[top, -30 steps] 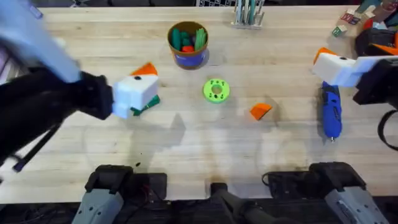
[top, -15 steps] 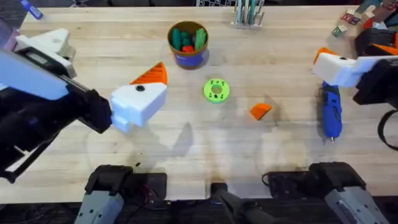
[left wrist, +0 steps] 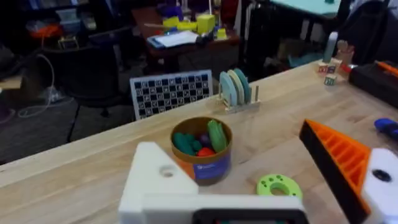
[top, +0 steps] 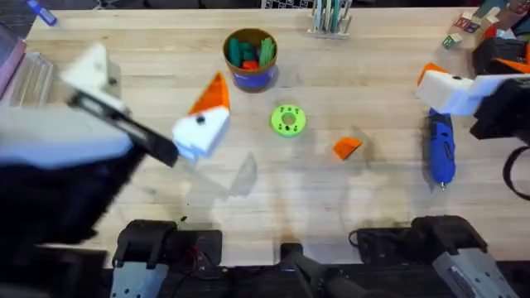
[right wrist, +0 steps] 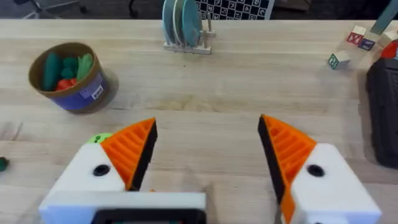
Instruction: Pick up the gripper from the table and insert it into the empty holder that is missing its gripper. Then pick up a screw, insert it into the mounting hole, and use the screwdriver to tighten it. Finally, clean up the table by picking up the vegetable and placing it into the bucket.
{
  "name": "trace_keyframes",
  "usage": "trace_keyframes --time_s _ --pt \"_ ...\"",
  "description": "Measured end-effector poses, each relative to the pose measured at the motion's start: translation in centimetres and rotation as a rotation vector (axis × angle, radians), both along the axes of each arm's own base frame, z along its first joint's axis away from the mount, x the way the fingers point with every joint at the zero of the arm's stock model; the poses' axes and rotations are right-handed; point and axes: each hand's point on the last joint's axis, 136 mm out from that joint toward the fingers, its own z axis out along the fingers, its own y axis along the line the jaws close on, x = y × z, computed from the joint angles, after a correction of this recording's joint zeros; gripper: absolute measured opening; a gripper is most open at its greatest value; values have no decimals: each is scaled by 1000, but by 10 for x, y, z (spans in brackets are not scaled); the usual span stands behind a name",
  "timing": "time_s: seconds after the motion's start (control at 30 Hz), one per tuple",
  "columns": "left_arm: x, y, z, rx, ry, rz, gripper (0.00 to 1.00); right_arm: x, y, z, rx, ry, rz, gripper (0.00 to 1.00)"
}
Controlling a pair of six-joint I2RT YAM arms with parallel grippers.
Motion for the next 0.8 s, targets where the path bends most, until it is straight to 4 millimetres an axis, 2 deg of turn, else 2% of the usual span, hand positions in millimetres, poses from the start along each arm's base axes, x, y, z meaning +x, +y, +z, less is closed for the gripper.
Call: trace_keyframes --time_s 0.17,0.4,0.43,0.5,0.63,0.8 --pt "-10 -2 -32 -64 -40 -16 988 0 0 0 0 0 0 991" --pt "0 -4 -60 -119 7 -30 987 0 0 0 0 0 0 992" --pt "6 -8 -74 -128 -12 -53 987 0 0 0 0 0 0 991" --pt "10 -11 -86 -131 -29 -69 987 0 0 0 0 0 0 991" --pt "14 -13 -126 -132 90 -74 987 0 0 0 0 0 0 992" --pt "12 -15 -129 -135 110 -87 987 0 0 0 0 0 0 991"
